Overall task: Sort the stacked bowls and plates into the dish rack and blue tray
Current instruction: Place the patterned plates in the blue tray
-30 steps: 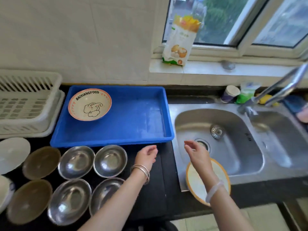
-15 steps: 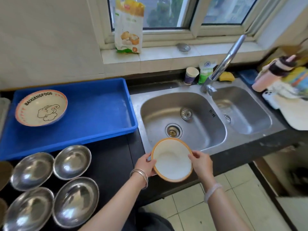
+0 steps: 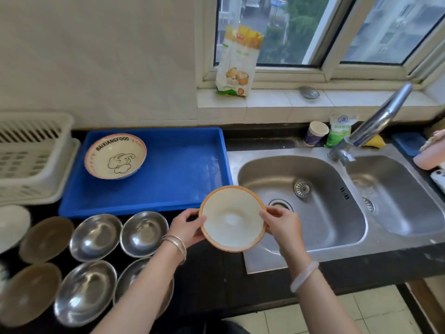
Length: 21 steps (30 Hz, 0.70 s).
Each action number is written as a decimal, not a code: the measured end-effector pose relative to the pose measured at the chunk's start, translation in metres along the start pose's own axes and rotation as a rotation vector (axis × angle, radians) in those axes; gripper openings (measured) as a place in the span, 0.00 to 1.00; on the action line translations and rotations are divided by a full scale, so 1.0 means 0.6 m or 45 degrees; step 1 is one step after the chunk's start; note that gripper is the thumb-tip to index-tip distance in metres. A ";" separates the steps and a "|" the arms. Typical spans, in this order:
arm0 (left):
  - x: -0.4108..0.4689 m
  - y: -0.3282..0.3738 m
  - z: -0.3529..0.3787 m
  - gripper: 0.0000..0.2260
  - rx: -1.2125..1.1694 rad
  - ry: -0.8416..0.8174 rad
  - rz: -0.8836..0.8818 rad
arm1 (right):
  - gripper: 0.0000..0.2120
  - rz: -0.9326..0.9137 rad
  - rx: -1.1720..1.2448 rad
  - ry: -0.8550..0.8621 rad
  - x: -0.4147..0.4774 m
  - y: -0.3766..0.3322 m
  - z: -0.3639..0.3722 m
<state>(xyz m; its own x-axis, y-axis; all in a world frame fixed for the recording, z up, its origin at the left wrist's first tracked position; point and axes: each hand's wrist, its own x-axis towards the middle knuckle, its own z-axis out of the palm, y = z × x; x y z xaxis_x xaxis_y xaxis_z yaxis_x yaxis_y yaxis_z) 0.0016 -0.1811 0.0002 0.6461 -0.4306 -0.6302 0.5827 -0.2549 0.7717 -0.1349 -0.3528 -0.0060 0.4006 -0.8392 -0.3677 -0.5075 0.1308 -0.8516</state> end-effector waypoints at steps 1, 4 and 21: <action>0.000 0.013 -0.018 0.05 -0.054 0.020 0.019 | 0.03 -0.016 0.005 -0.035 0.003 -0.018 0.022; 0.001 0.049 -0.073 0.07 -0.192 0.101 0.080 | 0.02 -0.079 -0.007 -0.098 0.011 -0.070 0.091; 0.188 0.188 -0.361 0.16 -0.365 0.626 0.299 | 0.09 -0.359 -0.330 -0.352 0.076 -0.301 0.509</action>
<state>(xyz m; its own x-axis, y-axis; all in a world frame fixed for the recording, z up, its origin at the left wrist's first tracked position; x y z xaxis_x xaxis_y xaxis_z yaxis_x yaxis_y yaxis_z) 0.2470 -0.0709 -0.0024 0.8853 0.0198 -0.4645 0.4622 0.0709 0.8839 0.2079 -0.2537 0.0169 0.7204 -0.6465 -0.2511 -0.5095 -0.2476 -0.8241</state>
